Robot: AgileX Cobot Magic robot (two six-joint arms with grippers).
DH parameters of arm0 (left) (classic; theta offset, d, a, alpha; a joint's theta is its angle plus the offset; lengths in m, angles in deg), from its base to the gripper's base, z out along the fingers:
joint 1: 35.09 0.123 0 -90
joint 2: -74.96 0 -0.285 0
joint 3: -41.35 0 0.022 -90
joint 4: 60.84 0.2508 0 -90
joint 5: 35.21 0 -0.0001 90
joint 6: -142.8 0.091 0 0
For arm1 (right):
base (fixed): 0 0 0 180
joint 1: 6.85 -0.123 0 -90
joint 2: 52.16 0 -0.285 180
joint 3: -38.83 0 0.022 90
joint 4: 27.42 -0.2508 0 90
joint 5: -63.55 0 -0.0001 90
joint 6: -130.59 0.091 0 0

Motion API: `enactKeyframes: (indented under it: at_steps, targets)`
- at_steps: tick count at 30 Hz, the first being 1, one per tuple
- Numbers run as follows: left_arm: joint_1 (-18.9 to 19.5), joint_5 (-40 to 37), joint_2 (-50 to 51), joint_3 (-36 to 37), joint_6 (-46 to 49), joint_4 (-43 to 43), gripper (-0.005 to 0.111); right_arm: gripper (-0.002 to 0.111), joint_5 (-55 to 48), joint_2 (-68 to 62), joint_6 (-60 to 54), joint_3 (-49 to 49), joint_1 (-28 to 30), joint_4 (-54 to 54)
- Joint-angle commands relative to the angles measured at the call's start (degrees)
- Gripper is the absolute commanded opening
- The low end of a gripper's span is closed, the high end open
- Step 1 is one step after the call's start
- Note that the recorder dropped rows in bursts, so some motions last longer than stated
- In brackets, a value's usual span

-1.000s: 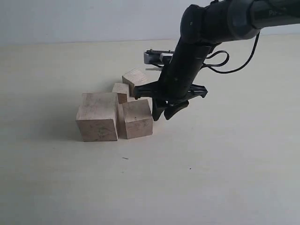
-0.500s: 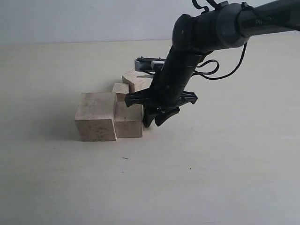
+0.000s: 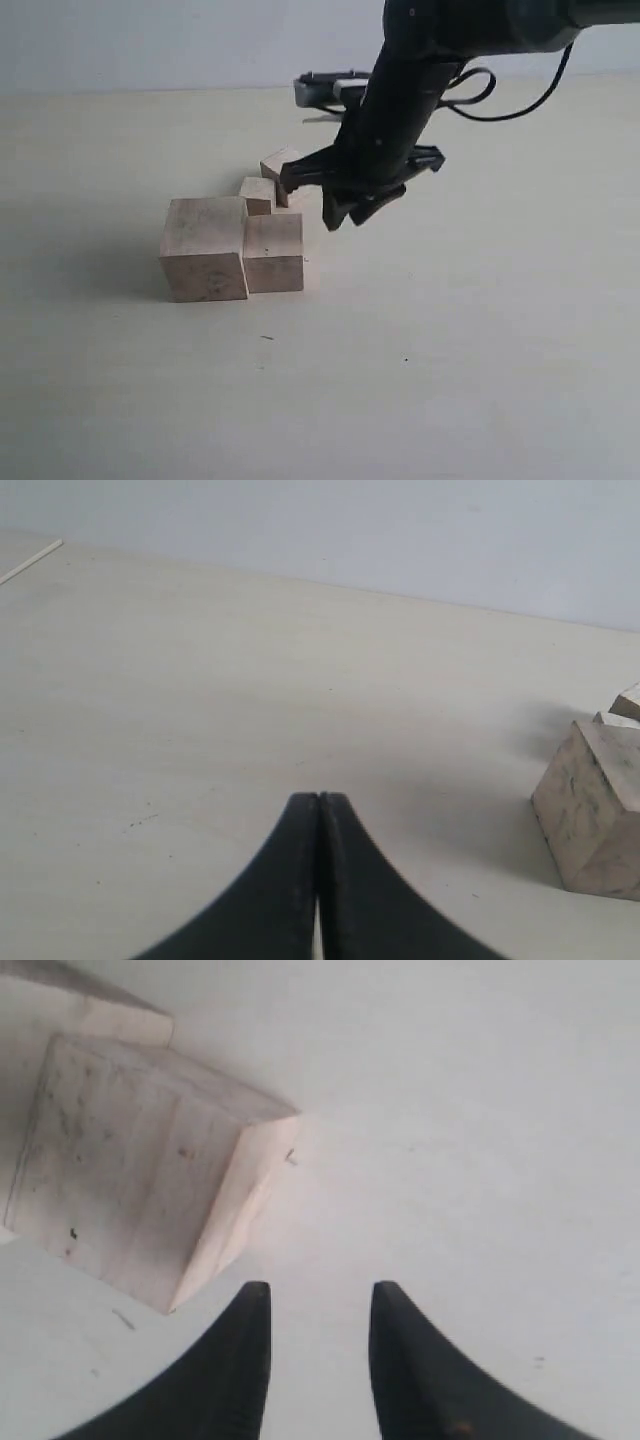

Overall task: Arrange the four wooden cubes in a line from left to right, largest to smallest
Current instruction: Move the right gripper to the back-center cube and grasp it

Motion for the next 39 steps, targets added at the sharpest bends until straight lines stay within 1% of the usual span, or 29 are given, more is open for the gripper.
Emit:
enactKeyframes:
  at_steps: [1, 3, 5, 6, 8, 11, 13, 14, 21, 29, 32, 39]
  targets:
    - [-0.32, 0.43, -0.36, -0.03, 0.01, 0.13, 0.000, 0.034, 12.71, 4.21, 1.48, 0.14, -0.20, 9.98]
    - [-0.32, 0.43, -0.36, -0.03, 0.01, 0.13, 0.000, 0.034, 17.49, 4.46, 0.54, 0.14, -0.20, 11.23]
    - [-0.32, 0.43, -0.36, -0.03, 0.01, 0.13, 0.000, 0.034, 21.28, 4.46, -4.74, 0.14, -0.20, 11.34]
    - [-0.32, 0.43, -0.36, -0.03, 0.01, 0.13, 0.000, 0.037, 22.15, 4.17, -7.92, 0.14, -0.20, 11.23]
    - [-0.32, 0.43, -0.36, -0.03, 0.01, 0.13, 0.000, 0.047, 23.12, 3.39, -13.06, -0.09, -0.20, 9.73]
    - [-0.32, 0.43, -0.36, -0.03, 0.01, 0.13, 0.000, 0.064, 24.11, 1.36, -17.18, -1.20, -0.20, 6.19]
    - [-0.32, 0.43, -0.36, -0.03, 0.01, 0.13, 0.000, 0.071, 25.01, -0.14, -17.18, -2.19, -0.20, 6.02]
    - [-0.32, 0.43, -0.36, -0.03, 0.01, 0.13, 0.000, 0.073, 25.41, -0.87, -16.59, -2.77, -0.20, 5.73]
    - [-0.32, 0.43, -0.36, -0.03, 0.01, 0.13, 0.000, 0.069, 25.76, -5.26, -16.46, -8.23, -0.20, -0.25]
    - [-0.32, 0.43, -0.36, -0.03, 0.01, 0.13, 0.000, 0.069, 23.72, -11.20, -16.74, -14.69, -0.20, -0.41]
    - [-0.32, 0.43, -0.36, -0.03, 0.01, 0.13, 0.000, 0.069, 23.06, -13.04, -19.49, -15.90, -0.20, -0.41]
    - [-0.32, 0.43, -0.36, -0.03, 0.01, 0.13, 0.000, 0.077, 23.15, -16.00, -20.54, -16.64, -0.20, -0.41]
